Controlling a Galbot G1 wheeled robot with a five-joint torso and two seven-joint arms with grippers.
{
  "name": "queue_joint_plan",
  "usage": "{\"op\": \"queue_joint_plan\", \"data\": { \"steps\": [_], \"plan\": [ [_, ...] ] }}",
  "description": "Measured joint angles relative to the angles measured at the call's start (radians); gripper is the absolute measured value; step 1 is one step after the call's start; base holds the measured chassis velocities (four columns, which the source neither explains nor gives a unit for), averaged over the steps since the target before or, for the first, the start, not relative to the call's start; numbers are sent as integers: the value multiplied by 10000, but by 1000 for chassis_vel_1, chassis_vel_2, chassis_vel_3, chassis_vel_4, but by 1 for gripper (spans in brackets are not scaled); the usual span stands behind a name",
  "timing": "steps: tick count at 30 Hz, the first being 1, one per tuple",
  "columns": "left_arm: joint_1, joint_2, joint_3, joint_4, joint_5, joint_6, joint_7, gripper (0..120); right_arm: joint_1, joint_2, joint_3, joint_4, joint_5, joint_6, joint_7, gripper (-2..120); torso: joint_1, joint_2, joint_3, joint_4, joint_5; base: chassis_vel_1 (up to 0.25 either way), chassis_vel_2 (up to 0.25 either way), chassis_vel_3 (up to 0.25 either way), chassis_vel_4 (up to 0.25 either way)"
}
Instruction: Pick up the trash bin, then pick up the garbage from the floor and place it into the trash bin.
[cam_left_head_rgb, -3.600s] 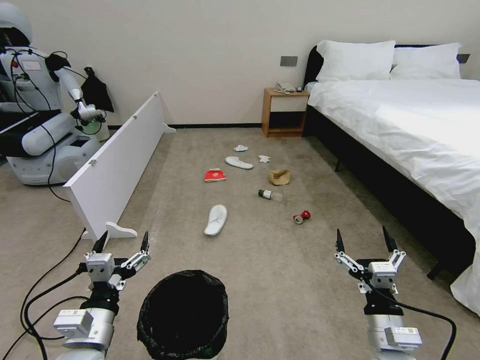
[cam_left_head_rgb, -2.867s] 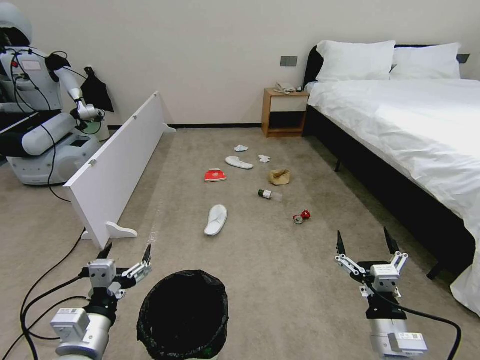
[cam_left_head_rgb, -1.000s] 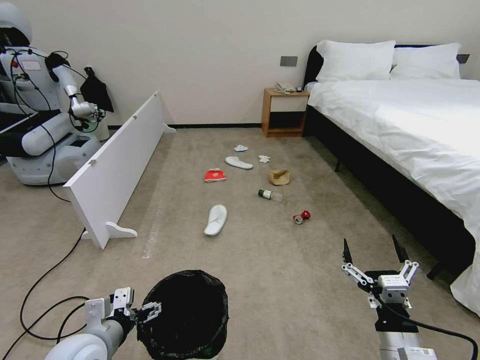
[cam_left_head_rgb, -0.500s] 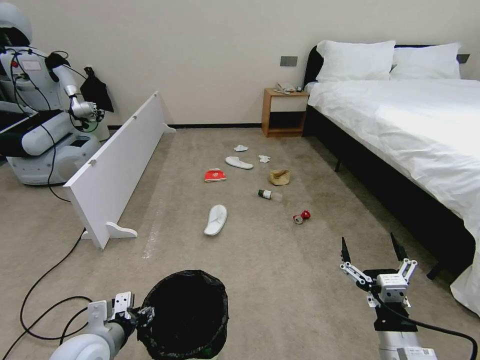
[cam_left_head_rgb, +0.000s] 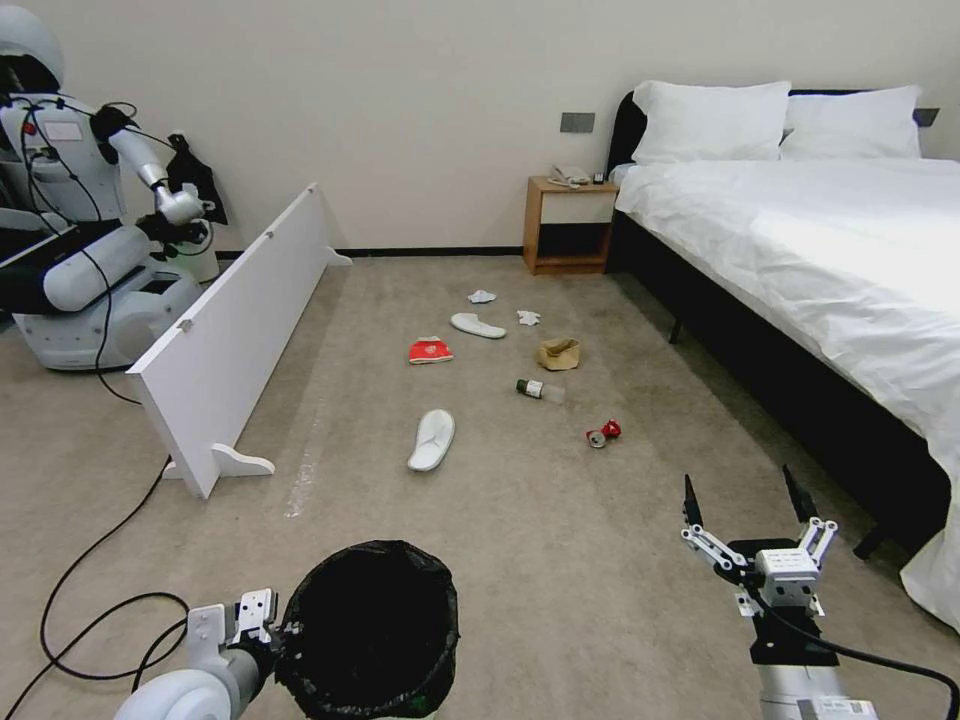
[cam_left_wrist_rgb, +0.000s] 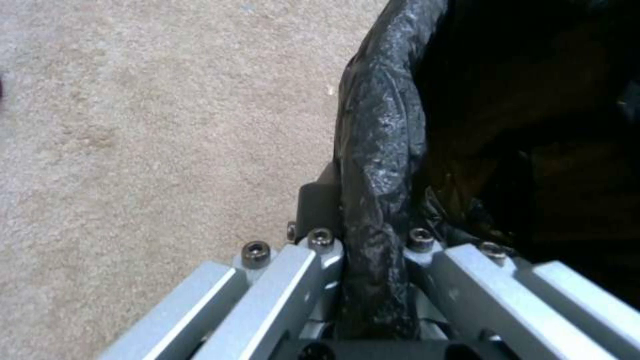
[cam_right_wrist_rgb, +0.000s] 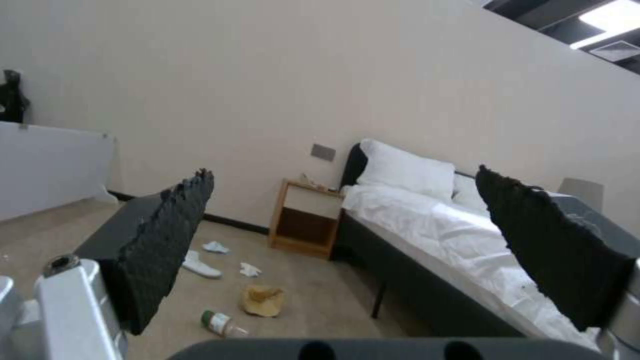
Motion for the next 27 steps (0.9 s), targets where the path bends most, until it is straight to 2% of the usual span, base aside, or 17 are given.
{"op": "queue_joint_plan", "data": {
  "steps": [6,10,16,19,27],
  "plan": [
    [231,-233,-377,-499,75,8,-16,3,-23,-30,31,-19,-157,-54,228,100,0,0,0,1,0,0,0,0,0],
    [324,-383,-806,-1318,23,8,-100,3,-71,-119,41,-29,-50,-296,326,100,0,0,0,0,-1,0,0,0,0],
    [417,-413,-1018,-2018,-113,8,-299,3,-135,-194,-33,-132,229,-391,390,100,0,-1,0,-1,1,0,0,0,0],
    [630,-386,-1352,-2987,-206,9,-521,3,-327,-354,-166,-313,624,-391,415,100,0,0,0,-1,0,0,0,0,0],
    [818,-302,-1518,-3631,-204,9,-857,3,-543,-418,-190,-469,1081,-476,304,100,0,0,1,1,0,0,0,0,0]
  ]
}}
